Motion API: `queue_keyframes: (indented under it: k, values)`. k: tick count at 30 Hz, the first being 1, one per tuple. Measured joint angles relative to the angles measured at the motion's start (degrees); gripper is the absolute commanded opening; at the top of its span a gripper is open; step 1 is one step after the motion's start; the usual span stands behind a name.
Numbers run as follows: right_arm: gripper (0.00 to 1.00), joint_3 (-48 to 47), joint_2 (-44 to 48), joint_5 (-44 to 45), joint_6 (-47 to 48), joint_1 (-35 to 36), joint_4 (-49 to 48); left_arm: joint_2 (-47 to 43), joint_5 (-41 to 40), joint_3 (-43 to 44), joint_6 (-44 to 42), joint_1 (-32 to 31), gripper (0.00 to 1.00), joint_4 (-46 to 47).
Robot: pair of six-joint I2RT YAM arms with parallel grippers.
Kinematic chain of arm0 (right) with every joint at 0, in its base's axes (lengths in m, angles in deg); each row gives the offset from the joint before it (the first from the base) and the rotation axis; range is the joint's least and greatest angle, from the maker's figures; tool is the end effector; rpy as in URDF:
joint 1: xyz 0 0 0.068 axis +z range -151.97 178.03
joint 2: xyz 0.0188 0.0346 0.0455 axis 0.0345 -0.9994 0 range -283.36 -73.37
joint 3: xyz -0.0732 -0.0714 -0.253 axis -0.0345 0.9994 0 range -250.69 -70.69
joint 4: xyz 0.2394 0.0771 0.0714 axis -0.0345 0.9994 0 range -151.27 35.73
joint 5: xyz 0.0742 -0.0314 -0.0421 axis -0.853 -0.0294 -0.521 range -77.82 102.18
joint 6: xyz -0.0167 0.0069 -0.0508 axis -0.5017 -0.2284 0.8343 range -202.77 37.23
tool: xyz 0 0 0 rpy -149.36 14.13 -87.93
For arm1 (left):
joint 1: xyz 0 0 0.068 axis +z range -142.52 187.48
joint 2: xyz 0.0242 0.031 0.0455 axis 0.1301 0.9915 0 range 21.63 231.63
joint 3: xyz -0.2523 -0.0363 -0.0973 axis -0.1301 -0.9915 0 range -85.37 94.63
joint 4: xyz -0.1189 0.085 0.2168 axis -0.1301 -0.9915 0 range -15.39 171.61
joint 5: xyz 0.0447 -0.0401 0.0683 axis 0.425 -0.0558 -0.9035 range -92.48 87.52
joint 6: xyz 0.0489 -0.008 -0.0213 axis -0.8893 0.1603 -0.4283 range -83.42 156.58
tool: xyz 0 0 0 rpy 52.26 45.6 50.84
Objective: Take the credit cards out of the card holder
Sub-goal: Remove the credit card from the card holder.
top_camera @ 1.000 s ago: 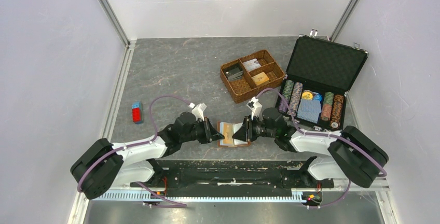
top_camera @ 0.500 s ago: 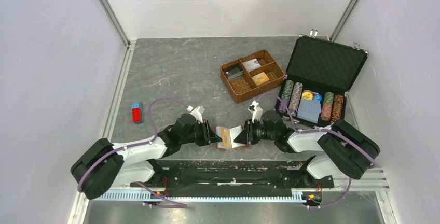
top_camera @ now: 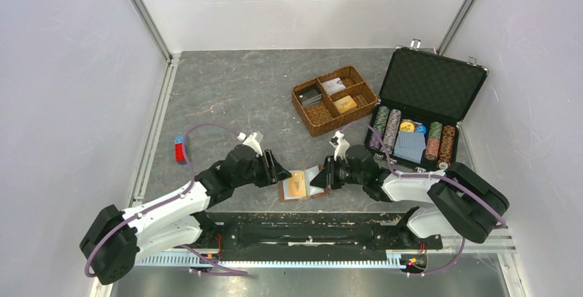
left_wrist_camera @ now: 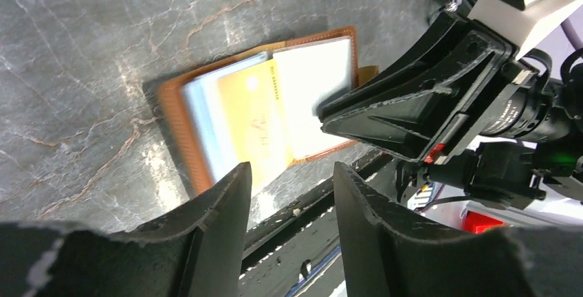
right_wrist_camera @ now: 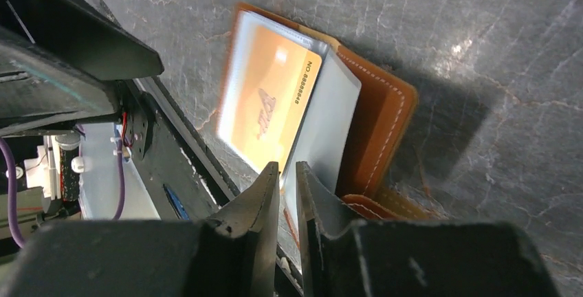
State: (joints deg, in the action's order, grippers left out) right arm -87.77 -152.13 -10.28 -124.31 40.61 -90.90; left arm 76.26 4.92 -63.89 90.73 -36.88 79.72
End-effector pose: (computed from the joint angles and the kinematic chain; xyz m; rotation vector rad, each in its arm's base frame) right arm 0.1588 0.1644 0.1285 -0.2799 2.3479 1.2182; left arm 0.1359 -0.1394 0.1822 -0.1246 2.3998 -1.0476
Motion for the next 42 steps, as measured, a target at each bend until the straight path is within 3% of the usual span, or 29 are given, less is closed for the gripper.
queue_keyframes:
  k: [9,13,30,42]
  values:
    - [0.17,-6.49,-0.68,4.39,-0.04,3.93,5.05,5.40,0.26,3.15,-0.07,0.00,0.28,-1.40]
    - [0.19,-7.54,-2.58,5.22,-0.09,4.42,5.27,8.66,0.24,3.02,-0.11,0.00,0.22,-0.81]
    - [0.27,-8.00,-7.65,5.99,-0.02,4.44,6.32,17.00,1.79,-0.15,-0.15,0.02,0.21,7.15]
    - [0.24,-6.86,-8.39,5.18,-0.42,4.13,3.04,17.33,1.81,-0.28,-0.15,0.02,0.21,7.82]
